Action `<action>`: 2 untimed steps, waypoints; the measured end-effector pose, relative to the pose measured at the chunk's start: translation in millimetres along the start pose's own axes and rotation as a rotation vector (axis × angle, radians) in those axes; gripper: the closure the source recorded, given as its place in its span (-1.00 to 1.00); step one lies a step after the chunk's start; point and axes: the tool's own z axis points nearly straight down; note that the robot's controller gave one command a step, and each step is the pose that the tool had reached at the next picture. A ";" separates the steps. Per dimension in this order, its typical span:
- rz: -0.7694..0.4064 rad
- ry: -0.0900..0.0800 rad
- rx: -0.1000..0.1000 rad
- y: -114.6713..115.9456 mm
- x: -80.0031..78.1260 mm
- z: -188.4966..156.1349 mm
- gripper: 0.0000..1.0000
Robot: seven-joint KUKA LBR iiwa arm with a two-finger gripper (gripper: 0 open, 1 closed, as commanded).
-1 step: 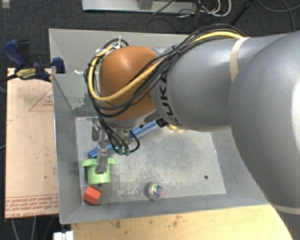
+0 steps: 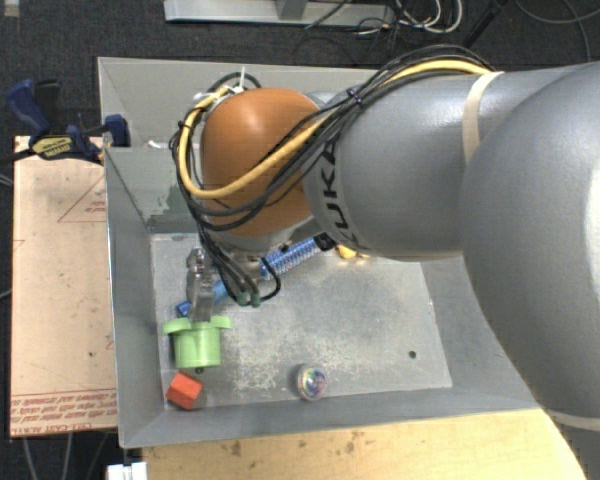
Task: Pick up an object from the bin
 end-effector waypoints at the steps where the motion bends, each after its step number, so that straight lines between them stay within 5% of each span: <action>1: -0.399 0.004 0.001 -1.1 22.6 113.1 1.00; 2: -0.494 -0.003 0.000 8.6 14.0 111.1 1.00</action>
Offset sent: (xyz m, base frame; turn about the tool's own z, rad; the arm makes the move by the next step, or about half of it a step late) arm -0.0217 -0.0012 -0.1116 -0.4006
